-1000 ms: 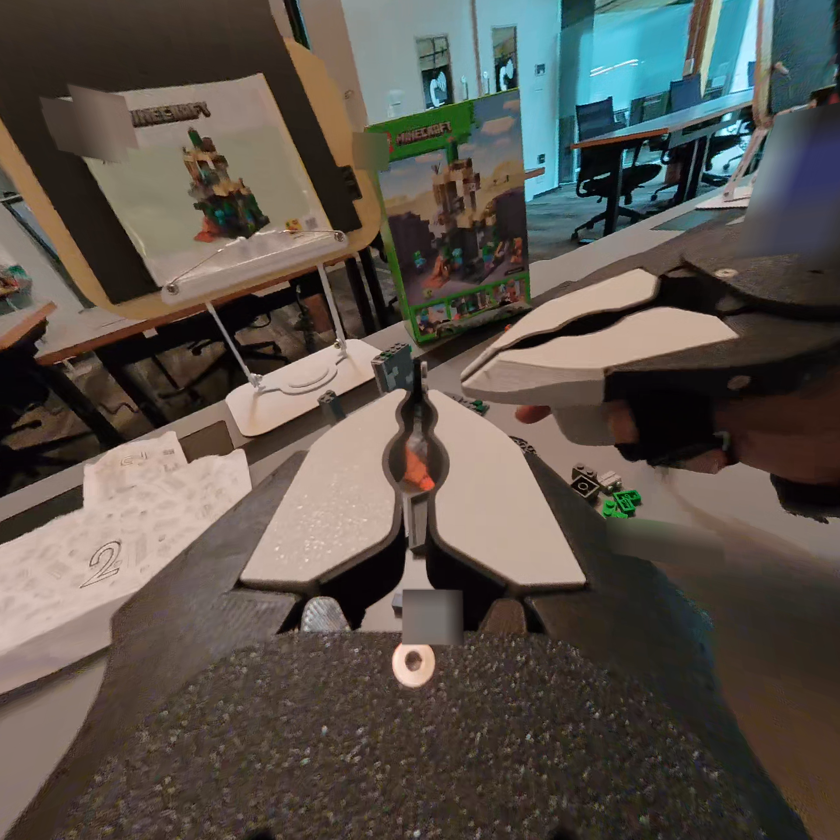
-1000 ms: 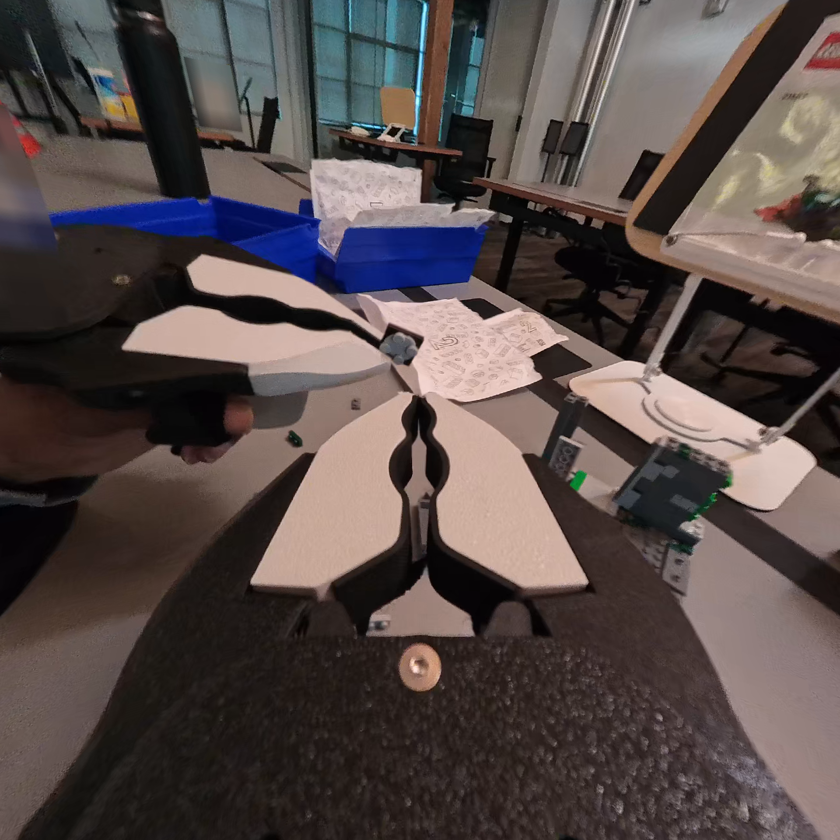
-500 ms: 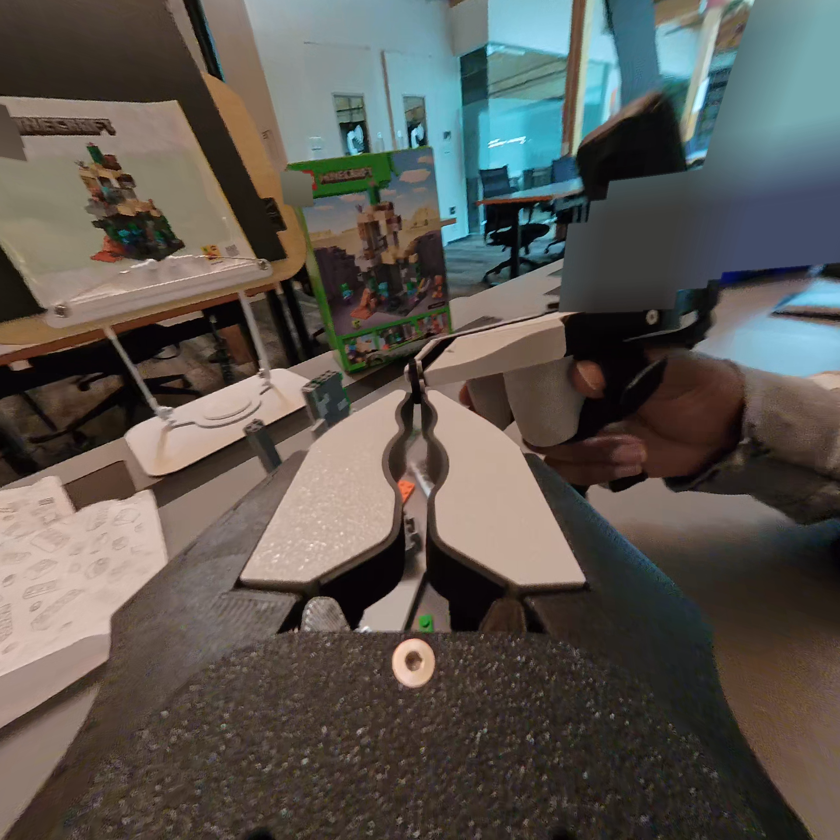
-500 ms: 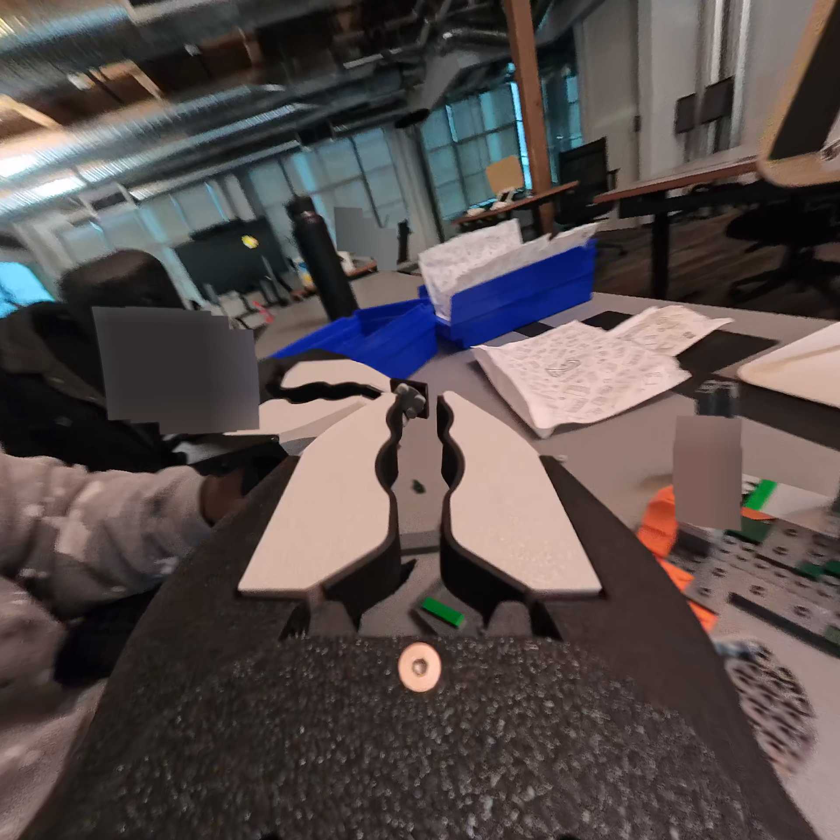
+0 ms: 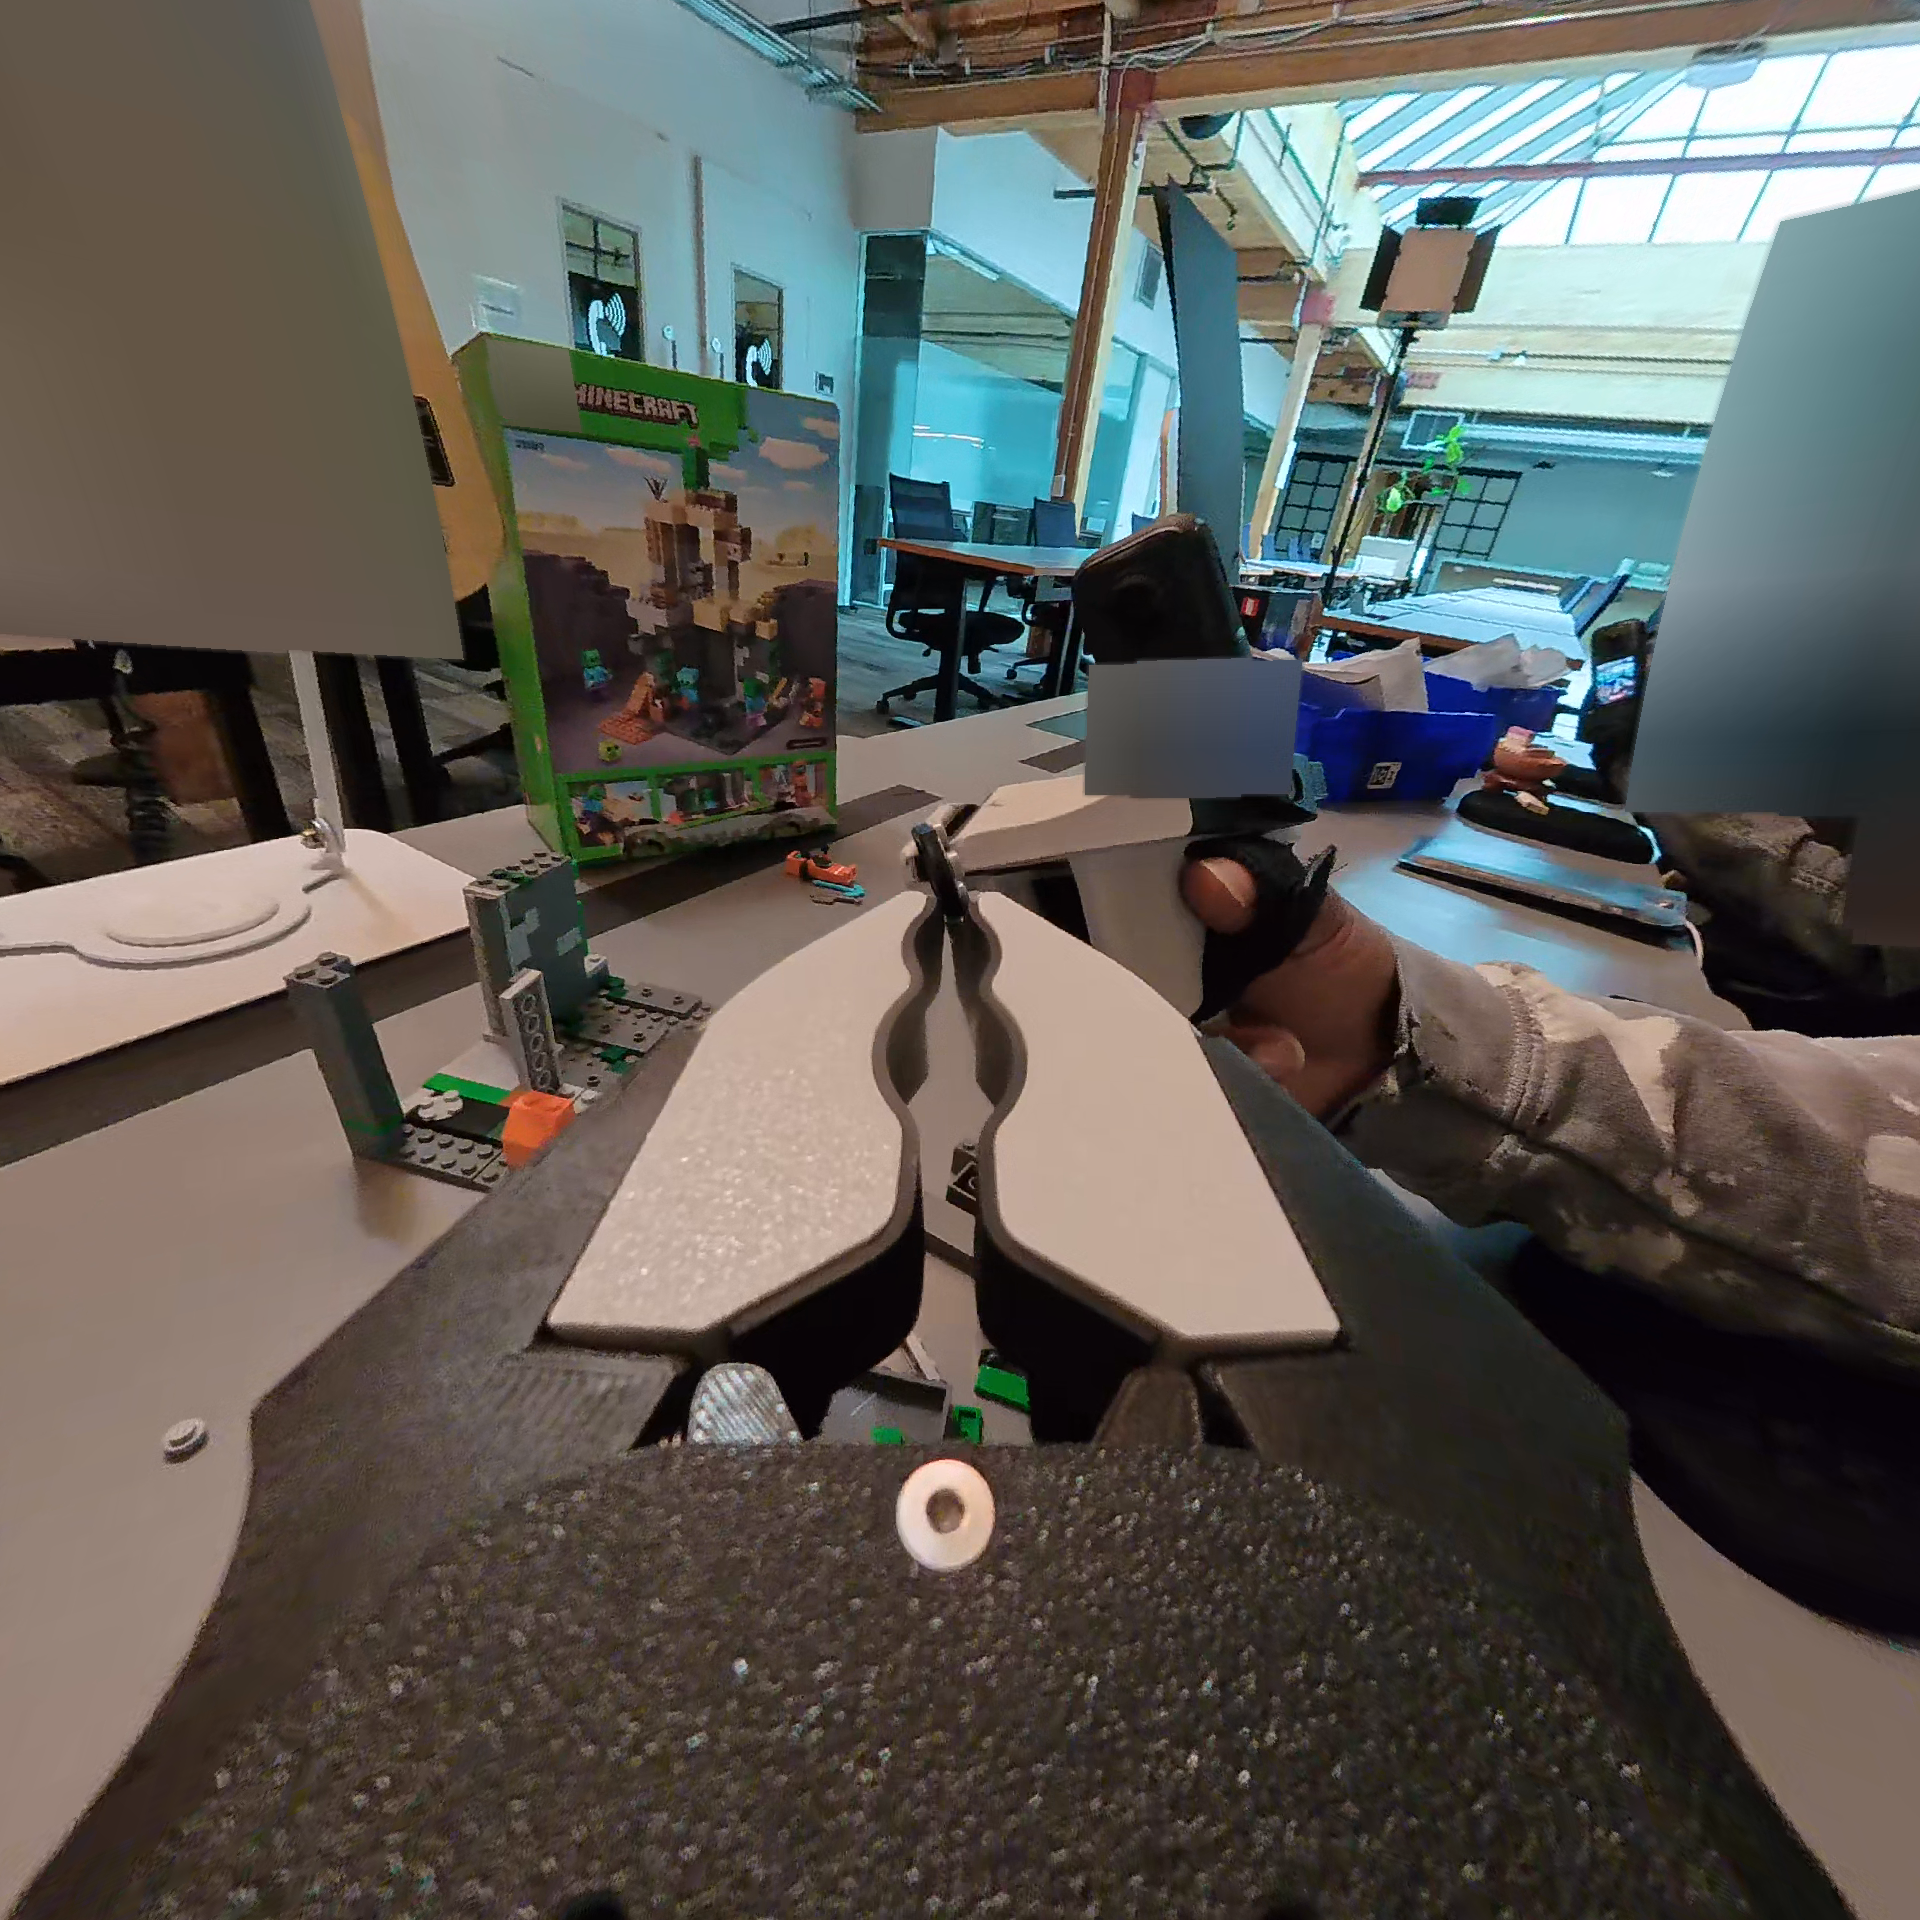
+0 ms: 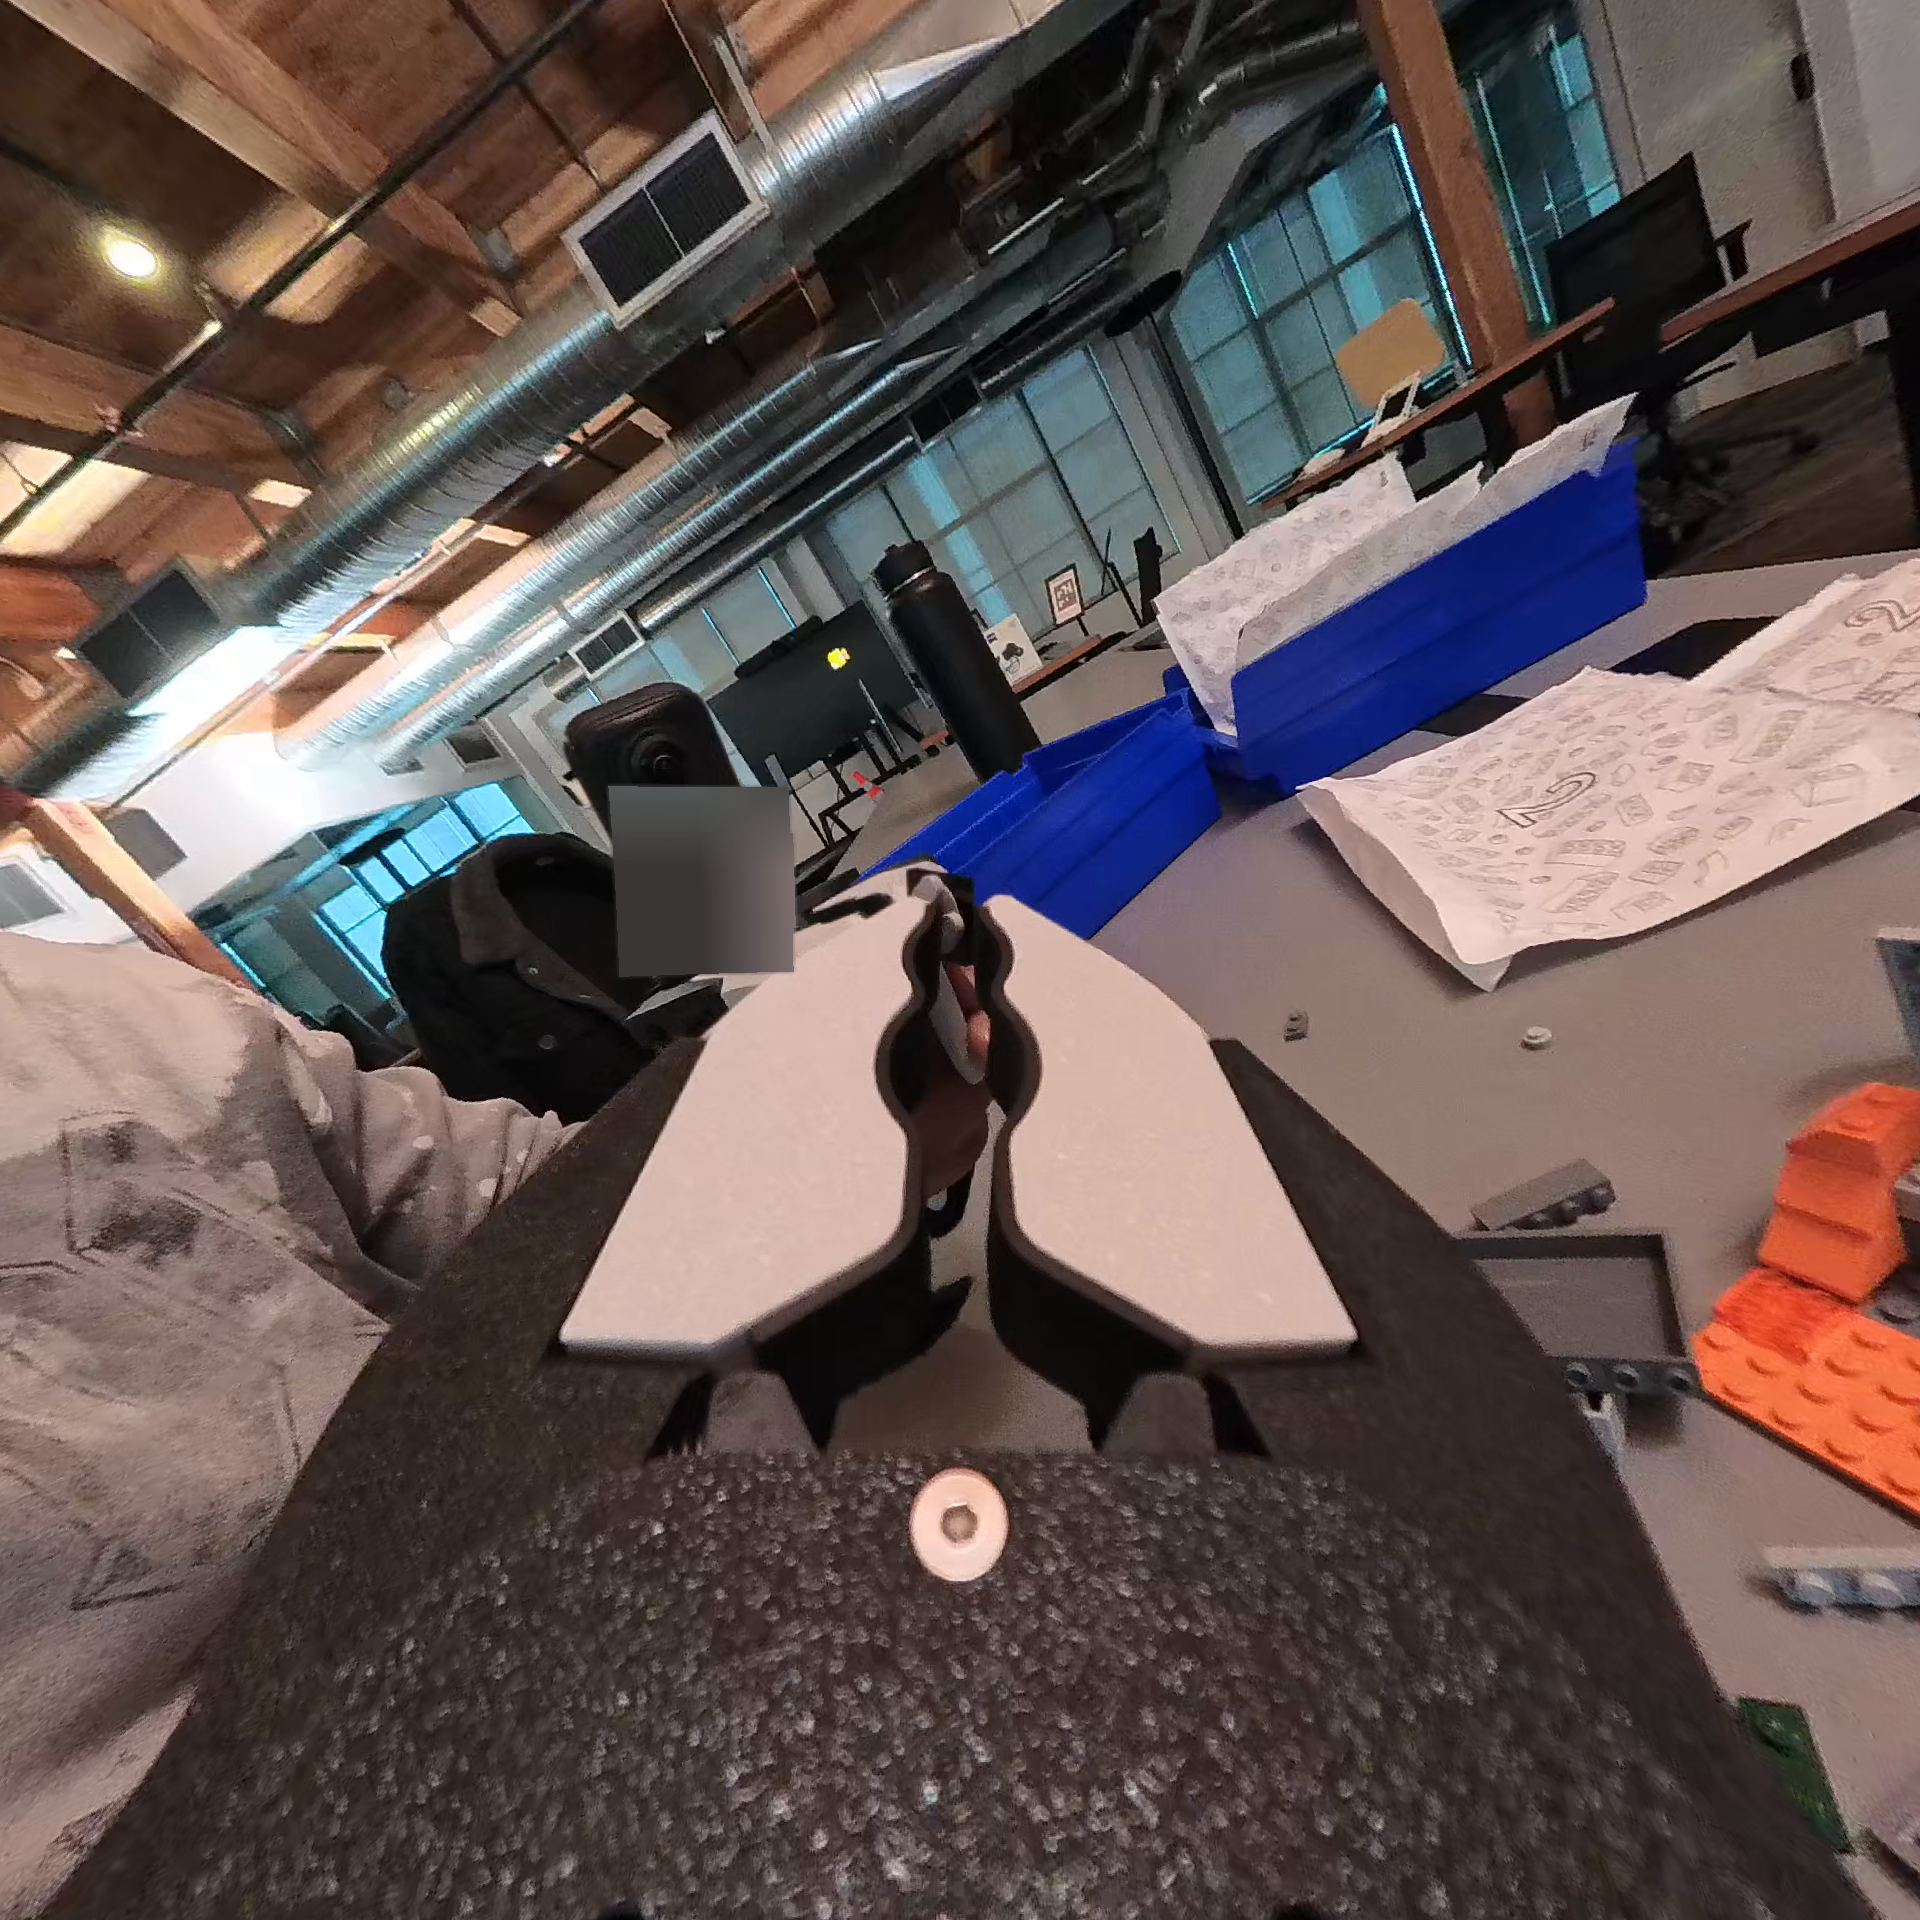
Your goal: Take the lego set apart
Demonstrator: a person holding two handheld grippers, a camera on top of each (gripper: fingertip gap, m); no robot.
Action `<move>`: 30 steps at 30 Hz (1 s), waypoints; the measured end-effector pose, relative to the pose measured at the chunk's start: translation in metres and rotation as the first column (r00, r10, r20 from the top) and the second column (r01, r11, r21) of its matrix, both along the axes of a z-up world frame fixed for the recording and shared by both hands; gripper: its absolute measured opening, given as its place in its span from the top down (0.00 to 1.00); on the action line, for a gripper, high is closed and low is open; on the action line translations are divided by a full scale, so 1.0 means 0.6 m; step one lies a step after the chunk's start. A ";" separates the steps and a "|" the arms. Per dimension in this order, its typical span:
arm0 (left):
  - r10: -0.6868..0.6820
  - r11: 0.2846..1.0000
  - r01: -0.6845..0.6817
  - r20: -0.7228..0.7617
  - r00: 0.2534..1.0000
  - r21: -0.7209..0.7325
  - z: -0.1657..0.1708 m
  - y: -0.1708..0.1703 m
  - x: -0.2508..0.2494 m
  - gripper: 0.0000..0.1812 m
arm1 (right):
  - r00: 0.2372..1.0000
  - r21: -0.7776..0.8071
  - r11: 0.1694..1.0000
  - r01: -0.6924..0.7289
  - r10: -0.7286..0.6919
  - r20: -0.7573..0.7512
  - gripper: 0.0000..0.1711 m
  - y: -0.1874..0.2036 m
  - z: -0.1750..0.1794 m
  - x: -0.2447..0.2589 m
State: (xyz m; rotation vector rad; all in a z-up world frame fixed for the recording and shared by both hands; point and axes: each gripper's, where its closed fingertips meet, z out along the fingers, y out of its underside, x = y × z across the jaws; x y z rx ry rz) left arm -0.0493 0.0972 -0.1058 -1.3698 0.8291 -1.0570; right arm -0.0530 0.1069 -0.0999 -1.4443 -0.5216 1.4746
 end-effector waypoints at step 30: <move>0.119 0.993 -0.116 -0.154 0.981 0.026 -0.022 0.027 -0.016 0.98 | 0.886 0.283 0.940 0.192 -0.290 0.361 0.93 0.011 -0.024 -0.009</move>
